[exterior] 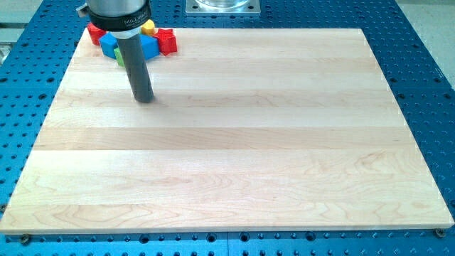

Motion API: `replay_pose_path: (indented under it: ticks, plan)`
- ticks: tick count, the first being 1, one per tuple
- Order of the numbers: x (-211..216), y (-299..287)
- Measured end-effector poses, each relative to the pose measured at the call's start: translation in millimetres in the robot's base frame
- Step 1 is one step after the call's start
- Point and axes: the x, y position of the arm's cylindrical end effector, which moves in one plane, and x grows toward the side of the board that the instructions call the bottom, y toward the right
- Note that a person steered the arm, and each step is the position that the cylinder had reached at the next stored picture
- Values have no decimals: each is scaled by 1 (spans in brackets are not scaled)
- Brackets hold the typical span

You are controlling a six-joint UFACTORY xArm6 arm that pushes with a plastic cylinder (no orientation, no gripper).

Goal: Move the cube and green star downwards

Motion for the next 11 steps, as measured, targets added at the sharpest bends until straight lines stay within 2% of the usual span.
replay_pose_path:
  ticks: [2,3,4,5,6,7,8,10,11]
  plan:
    - [2,-15]
    - [73,-67]
    - [53,-161]
    - [53,-161]
    - [-48,-161]
    - [-122,-151]
    - [-133,-118]
    - [-131,-19]
    - [-94,39]
